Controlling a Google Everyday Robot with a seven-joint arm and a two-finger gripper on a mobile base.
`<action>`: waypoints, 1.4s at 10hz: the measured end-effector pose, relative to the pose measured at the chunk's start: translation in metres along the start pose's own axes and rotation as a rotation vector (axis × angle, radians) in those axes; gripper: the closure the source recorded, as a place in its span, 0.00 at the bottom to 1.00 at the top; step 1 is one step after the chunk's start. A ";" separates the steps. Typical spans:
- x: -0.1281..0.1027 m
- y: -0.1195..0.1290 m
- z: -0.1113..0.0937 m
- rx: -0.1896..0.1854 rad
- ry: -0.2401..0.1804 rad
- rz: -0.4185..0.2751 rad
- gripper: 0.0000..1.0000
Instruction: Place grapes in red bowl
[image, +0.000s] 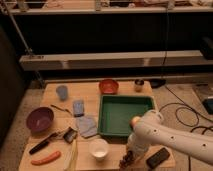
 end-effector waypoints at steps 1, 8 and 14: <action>-0.007 0.003 -0.023 0.007 0.020 -0.010 1.00; -0.027 0.018 -0.197 0.080 0.120 -0.070 1.00; 0.020 -0.028 -0.316 0.331 0.170 -0.079 1.00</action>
